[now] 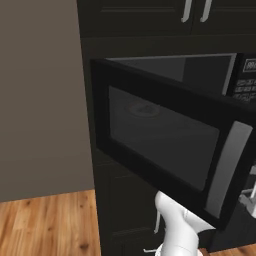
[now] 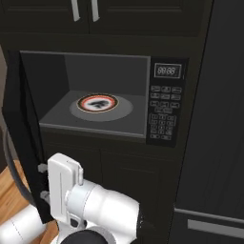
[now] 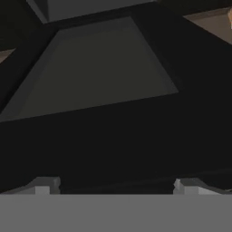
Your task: Pick the corn from the counter and place it in the microwave. Then turn on the microwave.
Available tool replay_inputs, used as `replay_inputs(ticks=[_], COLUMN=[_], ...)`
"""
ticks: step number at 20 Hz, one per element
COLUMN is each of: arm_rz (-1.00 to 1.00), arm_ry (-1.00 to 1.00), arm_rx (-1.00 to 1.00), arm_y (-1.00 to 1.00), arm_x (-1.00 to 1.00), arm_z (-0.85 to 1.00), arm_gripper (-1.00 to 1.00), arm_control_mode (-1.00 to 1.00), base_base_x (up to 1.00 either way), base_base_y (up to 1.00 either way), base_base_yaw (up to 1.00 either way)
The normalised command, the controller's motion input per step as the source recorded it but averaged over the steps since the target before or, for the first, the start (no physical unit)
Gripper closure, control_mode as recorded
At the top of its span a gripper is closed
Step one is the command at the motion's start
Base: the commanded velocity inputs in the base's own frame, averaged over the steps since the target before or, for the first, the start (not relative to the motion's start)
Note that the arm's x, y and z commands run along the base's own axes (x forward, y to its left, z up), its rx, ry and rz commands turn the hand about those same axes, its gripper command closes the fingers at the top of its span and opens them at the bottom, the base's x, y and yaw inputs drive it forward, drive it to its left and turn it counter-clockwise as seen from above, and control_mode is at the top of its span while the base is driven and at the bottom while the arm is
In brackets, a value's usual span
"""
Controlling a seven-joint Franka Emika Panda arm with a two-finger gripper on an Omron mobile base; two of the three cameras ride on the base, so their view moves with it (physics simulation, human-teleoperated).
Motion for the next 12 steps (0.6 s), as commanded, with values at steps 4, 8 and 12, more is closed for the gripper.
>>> replay_inputs(ticks=[4, 8, 12], arm_rz=[0.0, 0.0, 0.0], arm_ry=[0.0, 0.0, 0.0], arm_rx=[0.0, 0.0, 0.0], arm_y=[0.35, 0.35, 0.34], arm_x=[-0.09, -0.09, -0.09], arm_z=[0.0, 0.0, 0.0], arm_gripper=[-1.0, -1.0, -1.0], arm_control_mode=[-1.0, -1.0, -1.0], base_base_x=[0.0, 0.0, 0.0], base_base_y=[0.0, 0.0, 0.0], base_base_yaw=[0.0, 0.0, 0.0])
